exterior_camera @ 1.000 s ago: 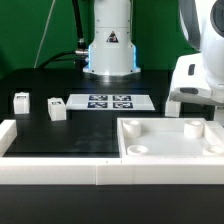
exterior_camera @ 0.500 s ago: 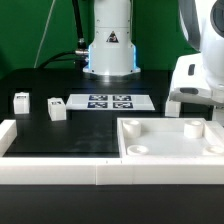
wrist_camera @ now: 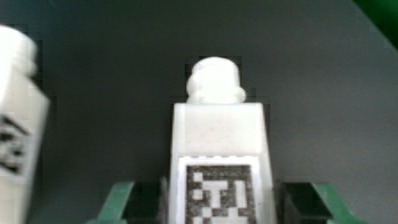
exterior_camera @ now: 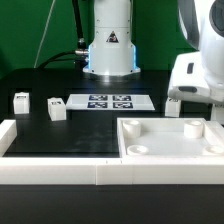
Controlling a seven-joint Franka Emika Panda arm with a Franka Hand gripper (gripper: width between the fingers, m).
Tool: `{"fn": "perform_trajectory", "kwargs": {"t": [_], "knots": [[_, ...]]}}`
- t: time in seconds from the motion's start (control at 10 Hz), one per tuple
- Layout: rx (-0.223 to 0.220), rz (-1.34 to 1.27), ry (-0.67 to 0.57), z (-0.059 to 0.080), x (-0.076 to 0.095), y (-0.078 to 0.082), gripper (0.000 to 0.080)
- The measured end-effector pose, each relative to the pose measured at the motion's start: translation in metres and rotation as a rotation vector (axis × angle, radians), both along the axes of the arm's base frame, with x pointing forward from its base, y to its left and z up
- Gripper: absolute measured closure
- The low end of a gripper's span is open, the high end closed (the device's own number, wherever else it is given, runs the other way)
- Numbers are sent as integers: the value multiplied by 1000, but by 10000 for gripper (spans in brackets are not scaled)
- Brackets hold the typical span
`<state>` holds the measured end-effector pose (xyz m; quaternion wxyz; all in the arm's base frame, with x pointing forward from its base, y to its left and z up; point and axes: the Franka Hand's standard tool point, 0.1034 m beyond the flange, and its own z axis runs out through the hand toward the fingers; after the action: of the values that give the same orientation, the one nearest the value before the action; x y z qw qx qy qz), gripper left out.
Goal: Assemble one leg
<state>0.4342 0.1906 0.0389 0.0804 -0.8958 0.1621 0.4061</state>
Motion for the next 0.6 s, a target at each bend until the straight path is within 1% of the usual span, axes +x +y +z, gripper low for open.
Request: {"fn": "perform_trajectory", "kwargs": {"t": [0.1,0.2,0.3,0.5,0.6], "knots": [[3,-7,0,22,6,-9,512],[2,-18,-8,36,12,-16,512],[-3,-30,-20,46,17,-20,512],[-16,-35,-77,41,21,-17,512],[-36,-41,-179,40,31,-14,512]]}}
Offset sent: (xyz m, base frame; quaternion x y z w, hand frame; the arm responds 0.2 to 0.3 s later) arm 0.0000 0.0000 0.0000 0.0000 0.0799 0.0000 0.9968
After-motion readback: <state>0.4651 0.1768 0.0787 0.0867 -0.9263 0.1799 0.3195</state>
